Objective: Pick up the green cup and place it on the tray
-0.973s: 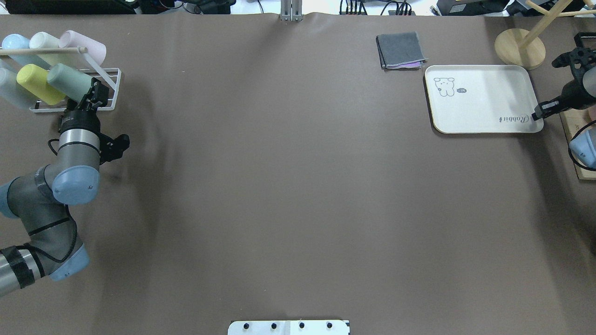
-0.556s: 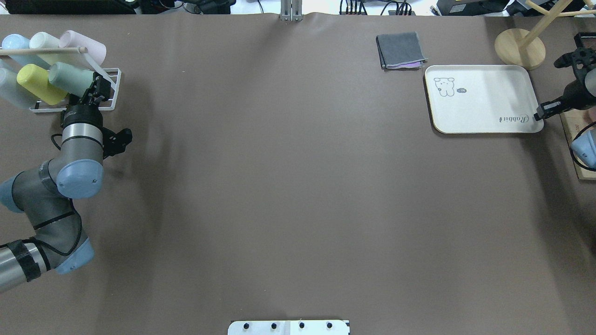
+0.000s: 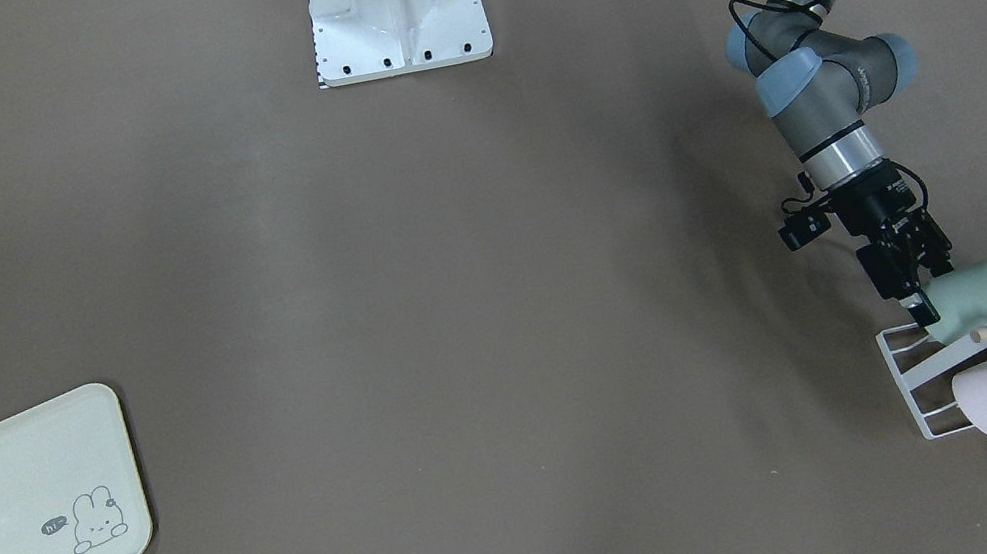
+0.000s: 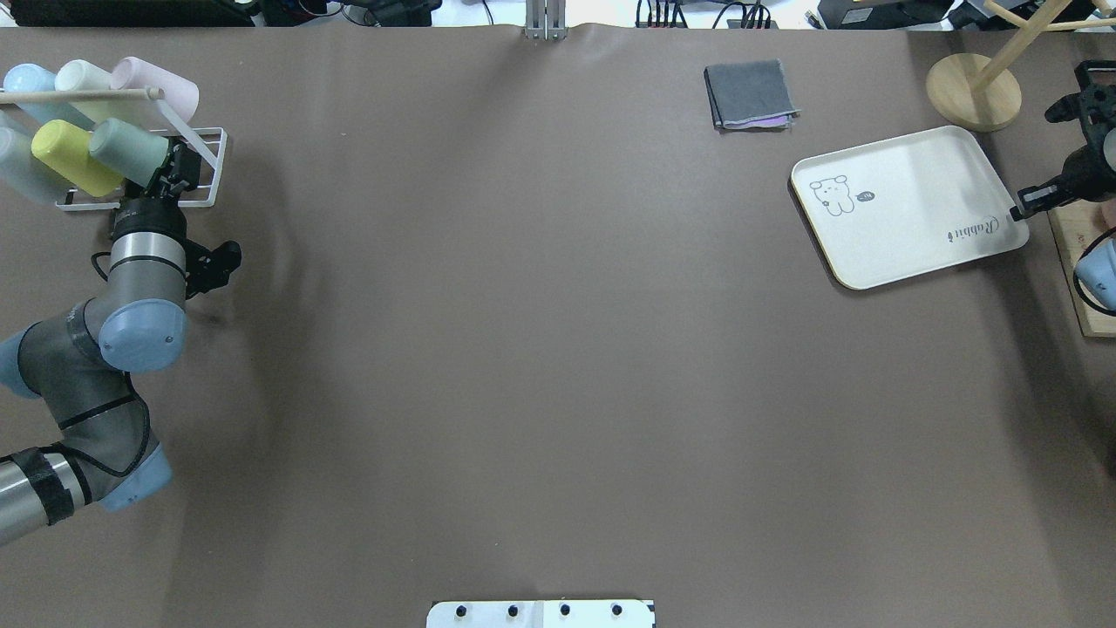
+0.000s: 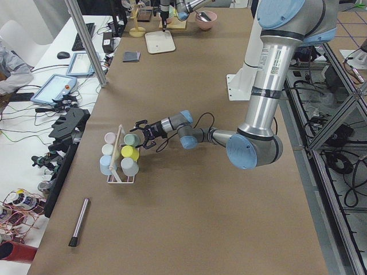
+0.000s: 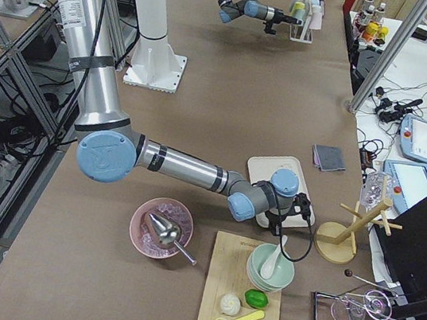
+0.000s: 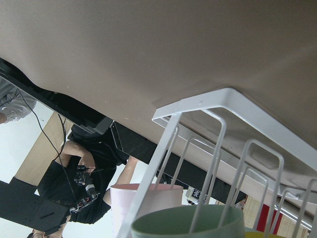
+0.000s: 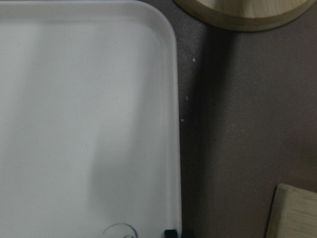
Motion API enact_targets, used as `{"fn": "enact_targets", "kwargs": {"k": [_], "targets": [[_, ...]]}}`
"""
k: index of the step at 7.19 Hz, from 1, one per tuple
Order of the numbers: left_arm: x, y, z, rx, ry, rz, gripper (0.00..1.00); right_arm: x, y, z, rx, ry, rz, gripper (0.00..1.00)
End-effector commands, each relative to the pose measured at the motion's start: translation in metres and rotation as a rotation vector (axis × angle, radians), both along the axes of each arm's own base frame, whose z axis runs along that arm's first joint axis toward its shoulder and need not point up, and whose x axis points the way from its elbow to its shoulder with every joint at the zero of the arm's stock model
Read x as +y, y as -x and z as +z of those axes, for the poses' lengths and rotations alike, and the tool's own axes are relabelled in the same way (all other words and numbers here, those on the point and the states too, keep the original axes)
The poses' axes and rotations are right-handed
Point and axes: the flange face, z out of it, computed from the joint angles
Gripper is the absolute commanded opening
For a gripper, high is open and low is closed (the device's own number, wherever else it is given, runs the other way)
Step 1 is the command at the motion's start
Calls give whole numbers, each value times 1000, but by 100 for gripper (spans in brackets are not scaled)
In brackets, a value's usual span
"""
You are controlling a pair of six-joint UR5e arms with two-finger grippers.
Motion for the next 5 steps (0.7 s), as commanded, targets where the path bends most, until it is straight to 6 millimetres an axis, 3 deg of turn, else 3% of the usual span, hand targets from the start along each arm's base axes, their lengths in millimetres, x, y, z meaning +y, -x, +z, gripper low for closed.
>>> {"fn": "enact_targets", "kwargs": {"k": [1, 5], "targets": [[0, 0, 7, 4, -2, 0, 97, -11, -16, -16, -56, 4, 10, 0], [-1, -4, 2, 9, -6, 3, 97, -21, -55, -94, -256, -48, -3, 0]]}}
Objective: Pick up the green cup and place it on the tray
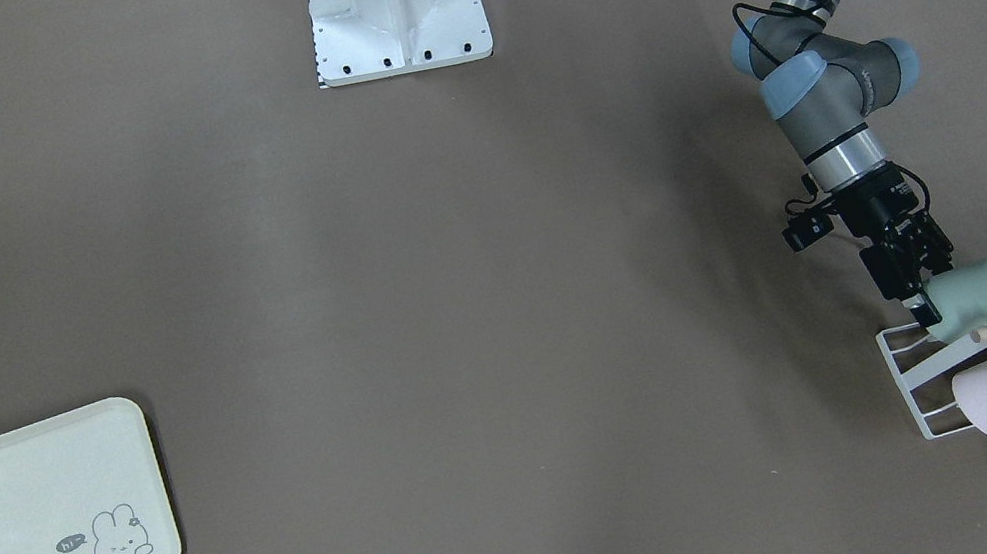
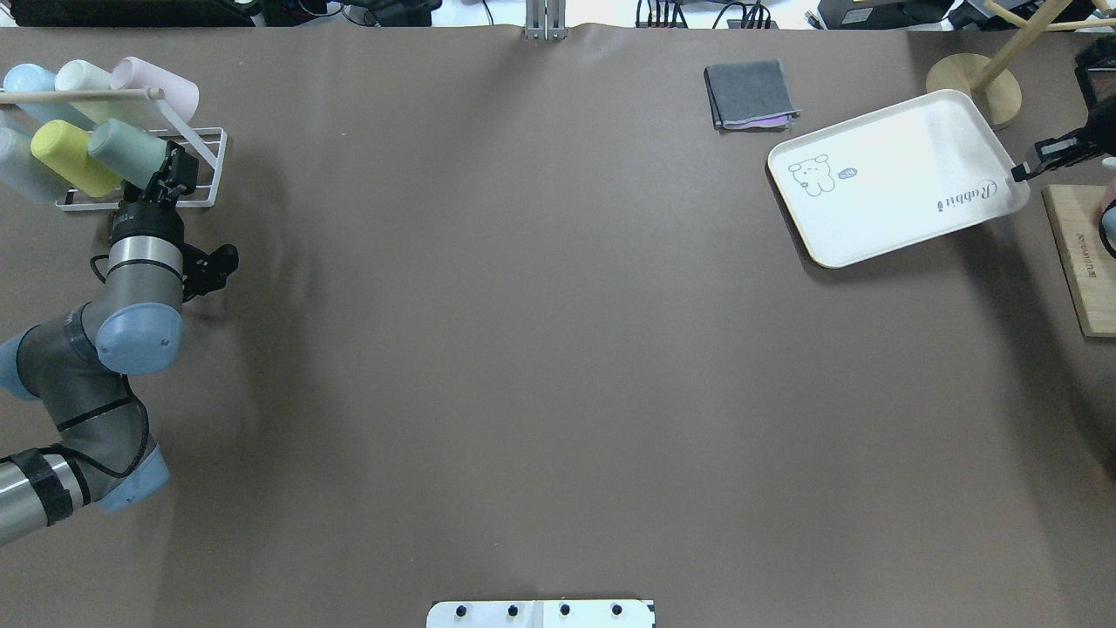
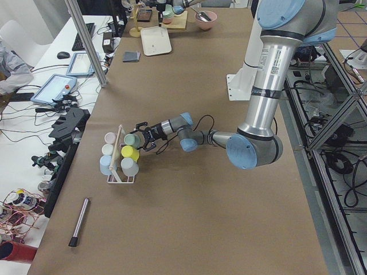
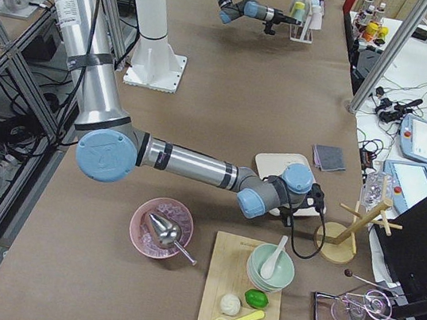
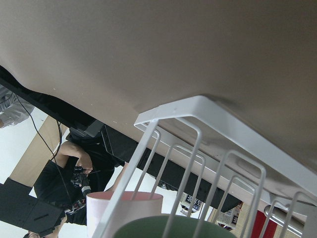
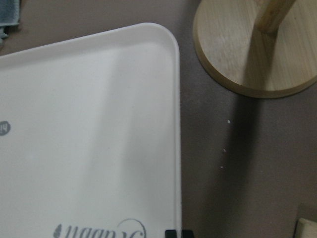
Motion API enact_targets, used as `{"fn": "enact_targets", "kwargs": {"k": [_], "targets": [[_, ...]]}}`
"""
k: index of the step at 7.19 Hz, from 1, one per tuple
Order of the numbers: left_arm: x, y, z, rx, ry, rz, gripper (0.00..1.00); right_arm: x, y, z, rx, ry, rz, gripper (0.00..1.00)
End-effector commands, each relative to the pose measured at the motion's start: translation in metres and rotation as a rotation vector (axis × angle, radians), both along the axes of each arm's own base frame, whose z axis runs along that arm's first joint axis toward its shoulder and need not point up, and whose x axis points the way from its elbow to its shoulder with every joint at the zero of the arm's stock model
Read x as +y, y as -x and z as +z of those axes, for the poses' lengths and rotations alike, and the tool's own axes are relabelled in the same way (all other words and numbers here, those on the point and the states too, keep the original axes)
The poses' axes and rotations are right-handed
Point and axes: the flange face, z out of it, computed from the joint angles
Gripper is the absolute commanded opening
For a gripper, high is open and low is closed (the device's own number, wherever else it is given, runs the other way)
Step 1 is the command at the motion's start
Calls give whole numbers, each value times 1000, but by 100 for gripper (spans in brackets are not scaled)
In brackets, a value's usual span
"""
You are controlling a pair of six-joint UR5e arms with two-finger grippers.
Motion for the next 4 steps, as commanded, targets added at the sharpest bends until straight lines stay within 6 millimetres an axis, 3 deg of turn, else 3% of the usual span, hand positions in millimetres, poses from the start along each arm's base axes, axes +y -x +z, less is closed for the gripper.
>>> {"fn": "enact_targets", "kwargs": {"k": [1, 2, 4], "targets": [[-2, -4, -3, 3, -2, 1, 97, 3, -14, -58, -130, 13, 14, 0], [-3, -5, -1, 0, 0, 1, 97, 5, -13, -96, -169, 24, 51, 0], [-4, -5, -2, 0, 0, -1, 97, 16, 22, -137, -206, 50, 54, 0]]}}
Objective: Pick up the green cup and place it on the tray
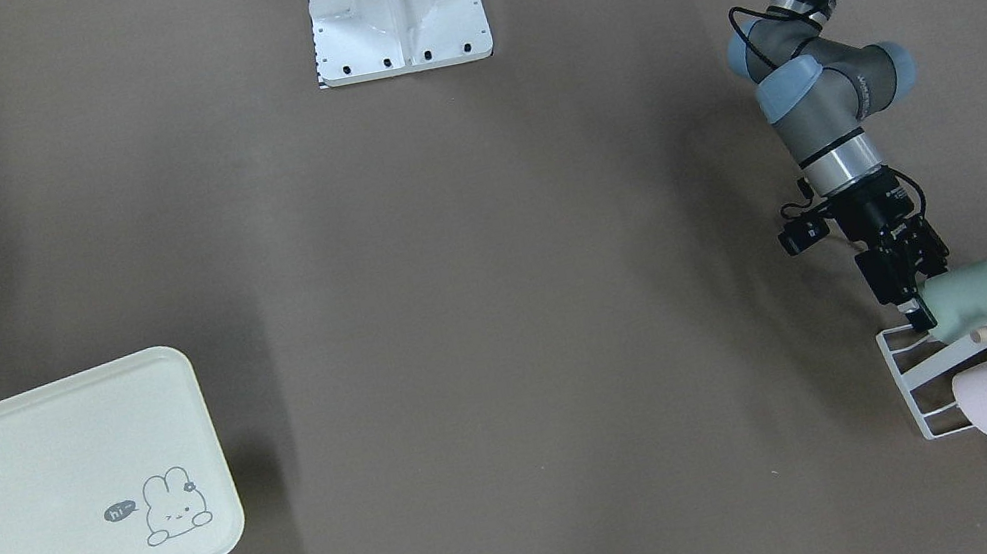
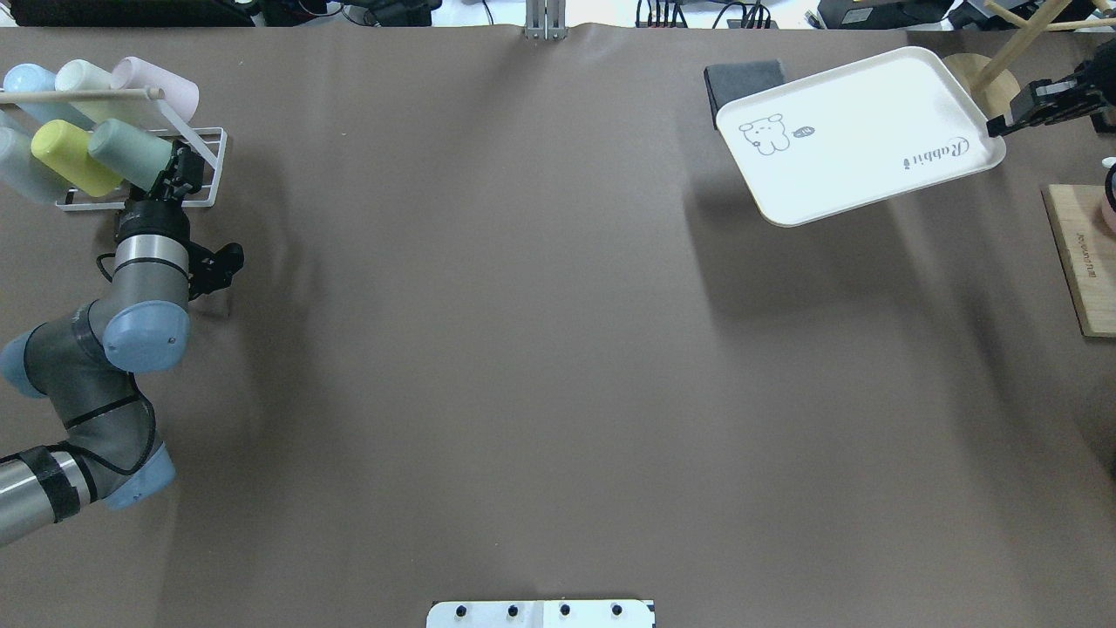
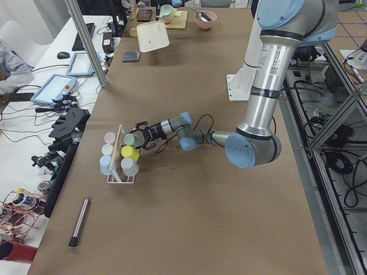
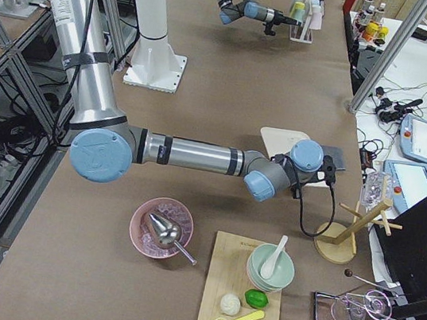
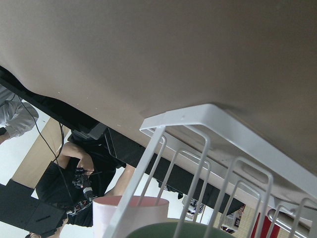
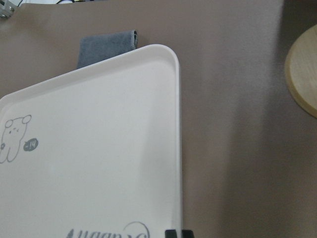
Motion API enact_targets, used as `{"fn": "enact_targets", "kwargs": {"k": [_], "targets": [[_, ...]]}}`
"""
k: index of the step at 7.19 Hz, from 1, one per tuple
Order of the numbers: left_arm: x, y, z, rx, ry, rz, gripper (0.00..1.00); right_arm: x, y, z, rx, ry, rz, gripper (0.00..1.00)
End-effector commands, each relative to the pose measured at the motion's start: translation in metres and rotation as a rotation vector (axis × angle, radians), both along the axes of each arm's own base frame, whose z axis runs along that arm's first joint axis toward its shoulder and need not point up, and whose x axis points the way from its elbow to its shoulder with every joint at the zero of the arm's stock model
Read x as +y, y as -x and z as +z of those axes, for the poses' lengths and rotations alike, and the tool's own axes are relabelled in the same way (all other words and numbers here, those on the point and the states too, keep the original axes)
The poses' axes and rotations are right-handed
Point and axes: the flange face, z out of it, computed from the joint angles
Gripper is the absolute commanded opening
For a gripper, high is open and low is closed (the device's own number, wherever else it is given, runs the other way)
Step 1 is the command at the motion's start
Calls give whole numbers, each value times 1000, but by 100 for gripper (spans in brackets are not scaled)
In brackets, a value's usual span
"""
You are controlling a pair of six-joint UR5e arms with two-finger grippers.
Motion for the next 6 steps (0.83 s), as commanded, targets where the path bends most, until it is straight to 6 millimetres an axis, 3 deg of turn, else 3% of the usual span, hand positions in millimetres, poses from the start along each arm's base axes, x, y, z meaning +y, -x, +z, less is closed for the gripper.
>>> {"fn": "enact_targets", "kwargs": {"k": [1, 2, 4, 6], "targets": [[-1, 0, -1, 1, -1, -1, 97, 10, 41, -39, -14, 18, 17, 0], [-2, 1, -2, 3, -4, -4, 97, 20, 77, -64, 2, 35, 69, 0], [-3, 3, -3, 17, -13, -7, 93, 56, 157, -116, -22, 79, 142, 0], [-3, 4, 1, 13, -10, -9, 87, 96, 240, -154, -96, 104, 209, 0]]}}
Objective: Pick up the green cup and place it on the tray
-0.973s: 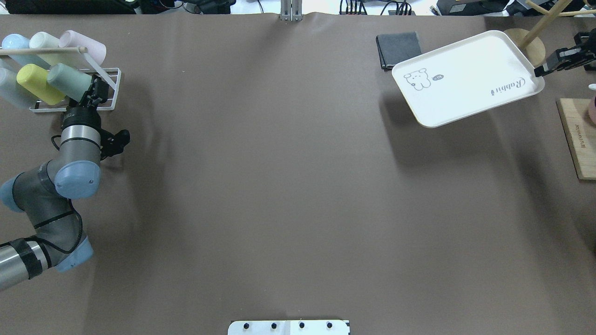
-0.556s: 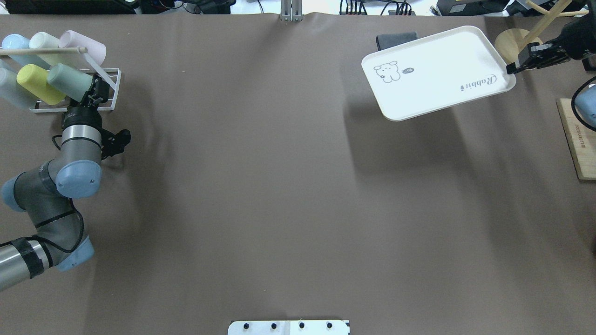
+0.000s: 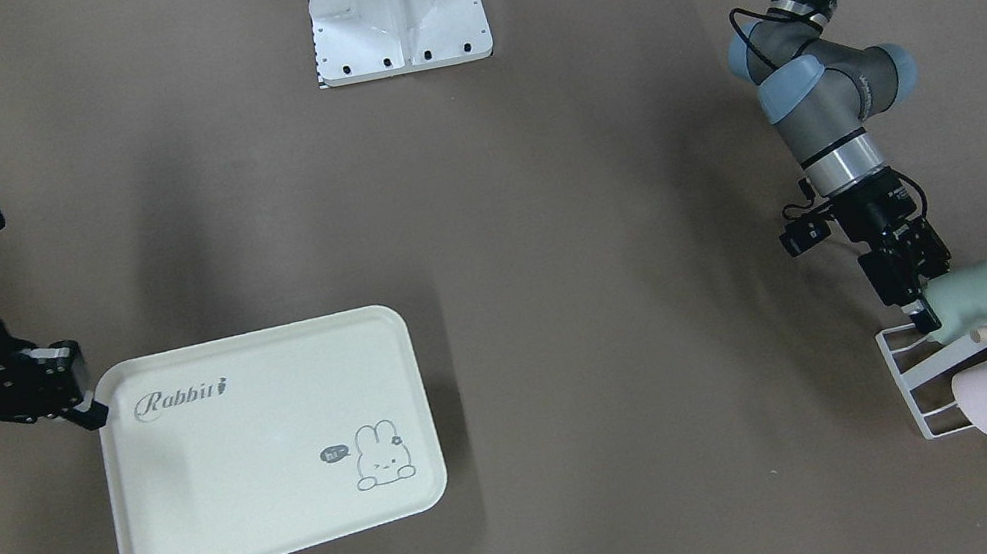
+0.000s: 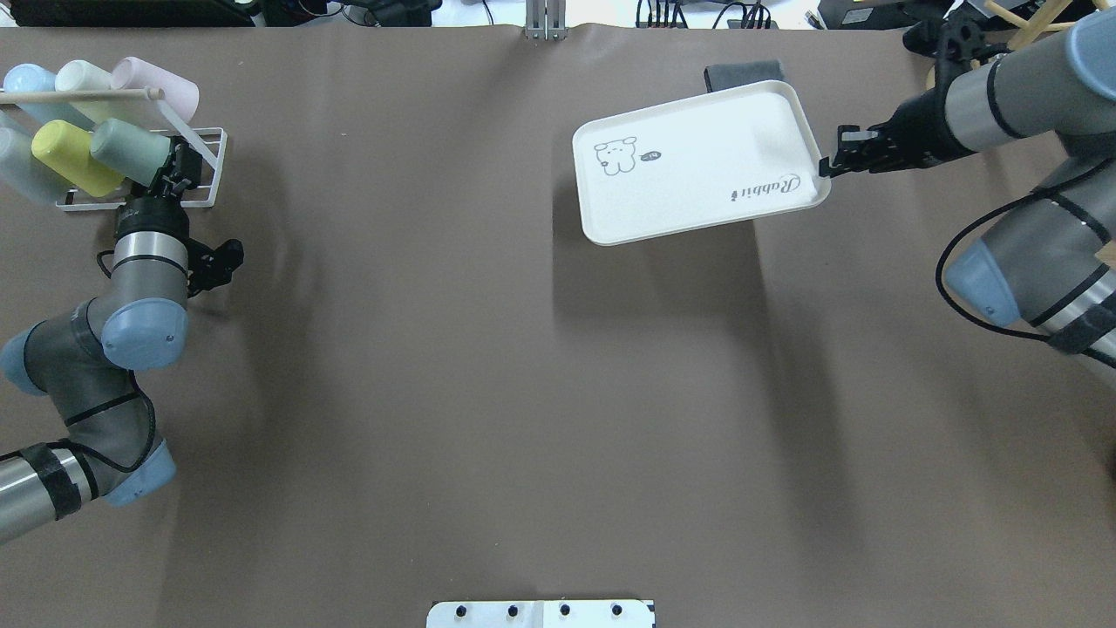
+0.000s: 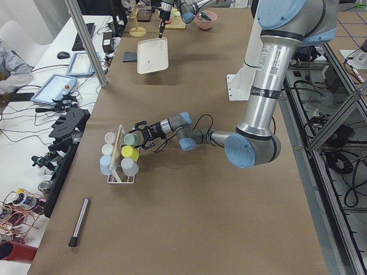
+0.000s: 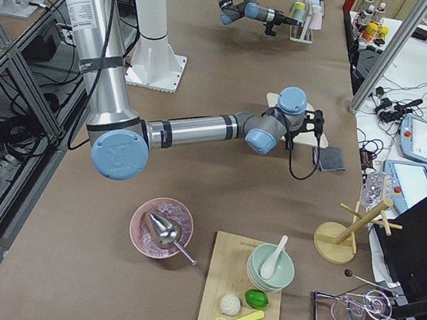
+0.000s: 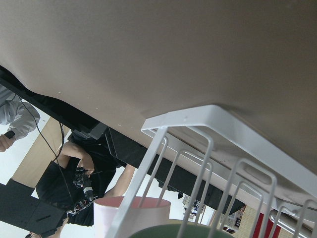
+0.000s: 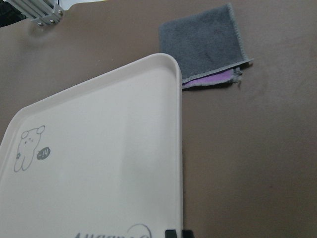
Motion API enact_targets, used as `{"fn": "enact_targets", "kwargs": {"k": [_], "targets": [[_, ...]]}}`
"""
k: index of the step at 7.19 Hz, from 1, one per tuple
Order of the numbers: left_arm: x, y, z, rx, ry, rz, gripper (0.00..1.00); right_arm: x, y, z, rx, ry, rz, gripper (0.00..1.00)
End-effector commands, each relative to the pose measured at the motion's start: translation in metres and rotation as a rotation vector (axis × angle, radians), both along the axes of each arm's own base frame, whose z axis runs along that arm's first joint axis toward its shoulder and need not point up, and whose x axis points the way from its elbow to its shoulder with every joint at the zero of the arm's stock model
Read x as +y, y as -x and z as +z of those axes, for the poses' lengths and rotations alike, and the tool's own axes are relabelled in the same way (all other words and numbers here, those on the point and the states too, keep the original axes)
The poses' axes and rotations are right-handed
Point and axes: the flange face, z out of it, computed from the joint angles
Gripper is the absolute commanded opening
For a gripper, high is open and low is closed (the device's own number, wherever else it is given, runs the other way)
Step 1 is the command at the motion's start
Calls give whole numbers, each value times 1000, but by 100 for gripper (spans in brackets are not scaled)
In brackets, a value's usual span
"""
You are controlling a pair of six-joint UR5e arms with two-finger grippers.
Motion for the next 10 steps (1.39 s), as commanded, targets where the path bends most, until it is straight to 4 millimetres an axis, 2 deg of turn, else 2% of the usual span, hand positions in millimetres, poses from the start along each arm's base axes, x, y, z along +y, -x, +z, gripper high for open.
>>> {"fn": "enact_targets", "kwargs": {"k": [1, 2, 4, 6, 8, 10], "targets": [[0, 1, 4, -1, 1, -1, 85, 44, 88, -35, -93, 14, 81, 0], [0, 1, 4, 3, -2, -1, 85, 56, 116, -45, -97, 1, 88, 0], [0, 2, 2, 5, -5, -2, 84, 81, 163, -53, -95, -11, 125, 0], [0, 4, -4, -29, -22, 19, 84, 86, 173, -48, -93, -10, 113, 0], [0, 6, -11, -44, -46, 33, 86, 89, 181, -33, -109, -19, 101, 0], [-2, 11, -12, -43, -47, 27, 86, 92, 185, -29, -107, -16, 94, 0]]}}
